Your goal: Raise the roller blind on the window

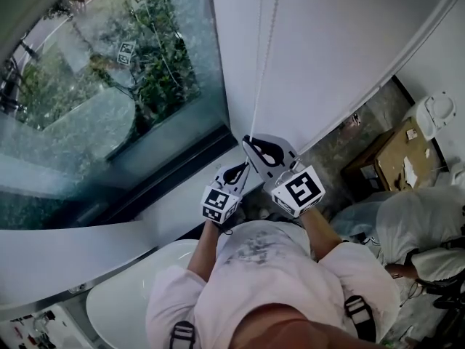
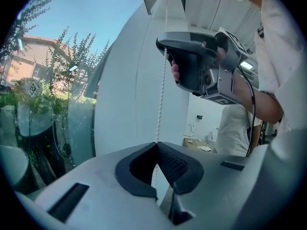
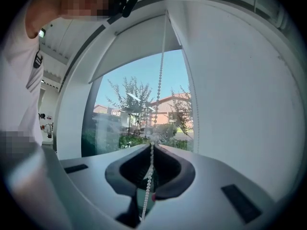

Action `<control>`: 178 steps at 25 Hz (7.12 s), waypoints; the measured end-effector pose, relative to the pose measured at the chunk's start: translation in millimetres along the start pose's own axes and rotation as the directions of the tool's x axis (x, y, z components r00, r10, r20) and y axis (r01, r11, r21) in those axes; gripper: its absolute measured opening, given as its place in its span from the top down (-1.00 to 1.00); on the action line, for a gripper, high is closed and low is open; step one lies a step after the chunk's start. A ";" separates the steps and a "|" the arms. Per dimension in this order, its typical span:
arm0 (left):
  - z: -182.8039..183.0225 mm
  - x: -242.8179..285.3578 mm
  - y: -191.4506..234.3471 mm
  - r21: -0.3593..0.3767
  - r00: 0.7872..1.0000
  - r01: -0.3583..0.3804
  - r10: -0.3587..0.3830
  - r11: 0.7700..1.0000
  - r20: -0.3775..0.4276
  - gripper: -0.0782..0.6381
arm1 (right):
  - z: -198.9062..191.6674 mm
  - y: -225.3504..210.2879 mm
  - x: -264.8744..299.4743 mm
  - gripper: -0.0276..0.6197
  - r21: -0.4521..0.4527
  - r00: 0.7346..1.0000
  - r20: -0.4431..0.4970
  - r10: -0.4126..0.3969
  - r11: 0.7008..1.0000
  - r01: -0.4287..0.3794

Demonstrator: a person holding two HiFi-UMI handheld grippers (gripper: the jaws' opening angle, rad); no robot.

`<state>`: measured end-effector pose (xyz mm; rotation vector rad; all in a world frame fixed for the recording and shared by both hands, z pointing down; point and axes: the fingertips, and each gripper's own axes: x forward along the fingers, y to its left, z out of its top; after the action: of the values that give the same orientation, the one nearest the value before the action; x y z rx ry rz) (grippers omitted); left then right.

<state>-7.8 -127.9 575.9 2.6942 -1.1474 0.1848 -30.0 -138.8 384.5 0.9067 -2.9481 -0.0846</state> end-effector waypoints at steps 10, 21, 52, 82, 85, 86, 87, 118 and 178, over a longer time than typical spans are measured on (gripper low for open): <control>-32.3 3.1 2.6 -0.023 0.999 0.000 -0.001 1.000 -0.048 0.77 | -31.9 2.6 -2.3 0.70 0.000 0.999 -0.042 -0.007 1.000 0.007; -63.9 -2.4 2.4 -0.033 0.996 -0.012 0.009 0.999 -0.090 0.76 | -64.0 8.4 -0.2 0.70 0.000 0.995 -0.098 -0.012 1.000 0.013; 292.5 -69.4 -36.8 0.161 0.960 0.007 -0.052 0.987 0.277 0.57 | -59.1 18.6 -1.1 0.70 -0.039 0.996 -0.092 -0.003 0.999 0.000; 194.9 -33.1 -21.9 0.063 0.981 0.011 -0.023 0.998 0.193 0.75 | -171.0 29.5 -1.7 0.70 0.034 0.946 -0.320 0.050 0.999 -0.042; 172.5 -28.3 -21.2 0.038 0.984 0.021 -0.028 0.999 0.175 0.75 | -194.1 31.7 -4.0 0.70 0.047 0.932 -0.358 0.057 0.998 -0.043; 167.4 -27.7 -20.8 0.033 0.984 0.022 -0.028 0.999 0.174 0.75 | -199.4 32.3 -4.5 0.70 0.052 0.929 -0.365 0.058 0.998 -0.042; 163.2 -27.4 -20.3 0.030 0.984 0.021 -0.026 0.999 0.173 0.75 | -203.7 32.8 -4.8 0.70 0.057 0.927 -0.371 0.059 0.998 -0.041; 124.7 -24.2 -15.2 0.043 0.985 -0.019 0.011 0.999 0.172 0.75 | -243.4 37.5 -11.7 0.69 0.029 0.899 -0.435 0.049 0.999 -0.040; 145.3 -98.9 -8.1 0.030 0.944 -0.156 0.140 0.987 0.300 0.76 | -35.2 21.8 -42.3 0.73 0.051 1.000 -0.018 0.022 0.998 -0.021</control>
<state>-65.2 -88.0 414.4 2.7486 -1.4500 -0.1785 -4.8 -98.3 419.5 0.8771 -2.9550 -0.0004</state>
